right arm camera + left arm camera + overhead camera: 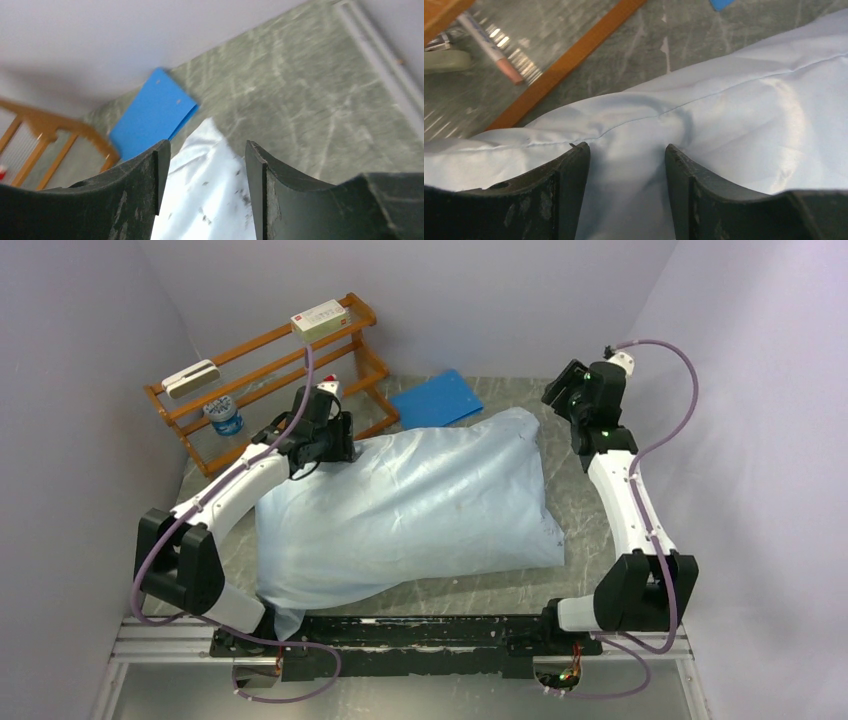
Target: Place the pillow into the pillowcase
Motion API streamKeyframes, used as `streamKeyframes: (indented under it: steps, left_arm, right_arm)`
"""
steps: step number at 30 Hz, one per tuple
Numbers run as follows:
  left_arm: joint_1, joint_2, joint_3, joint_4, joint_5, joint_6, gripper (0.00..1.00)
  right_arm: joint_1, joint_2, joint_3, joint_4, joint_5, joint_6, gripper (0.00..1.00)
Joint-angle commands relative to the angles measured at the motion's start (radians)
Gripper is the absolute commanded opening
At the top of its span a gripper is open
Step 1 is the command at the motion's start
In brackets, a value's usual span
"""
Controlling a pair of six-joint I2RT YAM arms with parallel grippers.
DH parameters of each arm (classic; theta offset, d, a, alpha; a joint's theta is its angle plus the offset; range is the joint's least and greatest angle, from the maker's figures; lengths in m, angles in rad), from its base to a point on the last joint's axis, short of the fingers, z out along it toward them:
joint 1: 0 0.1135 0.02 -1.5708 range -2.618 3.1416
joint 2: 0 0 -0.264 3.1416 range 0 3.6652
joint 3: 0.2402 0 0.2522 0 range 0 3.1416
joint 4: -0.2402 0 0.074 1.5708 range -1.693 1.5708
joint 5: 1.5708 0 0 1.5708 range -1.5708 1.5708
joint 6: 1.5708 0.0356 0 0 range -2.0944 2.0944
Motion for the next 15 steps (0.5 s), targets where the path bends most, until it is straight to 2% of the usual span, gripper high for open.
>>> streamKeyframes:
  steps: [1,3,6,10,15]
  left_arm:
    - [0.002,-0.055,0.042,-0.134,-0.134,-0.027,0.62]
    - [0.027,-0.089,0.013,-0.136,-0.124,-0.048,0.62]
    - [0.117,-0.155,-0.084,-0.093,-0.036,-0.085,0.61]
    - [0.158,-0.203,-0.196,-0.003,-0.049,-0.089,0.61]
    - [0.183,-0.067,-0.194,0.084,-0.073,-0.076,0.60]
  right_arm:
    - [0.042,-0.057,-0.104,0.122,-0.285,0.010,0.57]
    - [0.095,-0.065,-0.144,0.173,-0.406,0.045,0.54]
    - [0.176,-0.051,-0.215,0.272,-0.500,0.111,0.49]
    - [0.236,0.074,-0.231,0.296,-0.385,0.093,0.44]
    - [0.189,0.307,-0.144,0.302,-0.258,0.044,0.39]
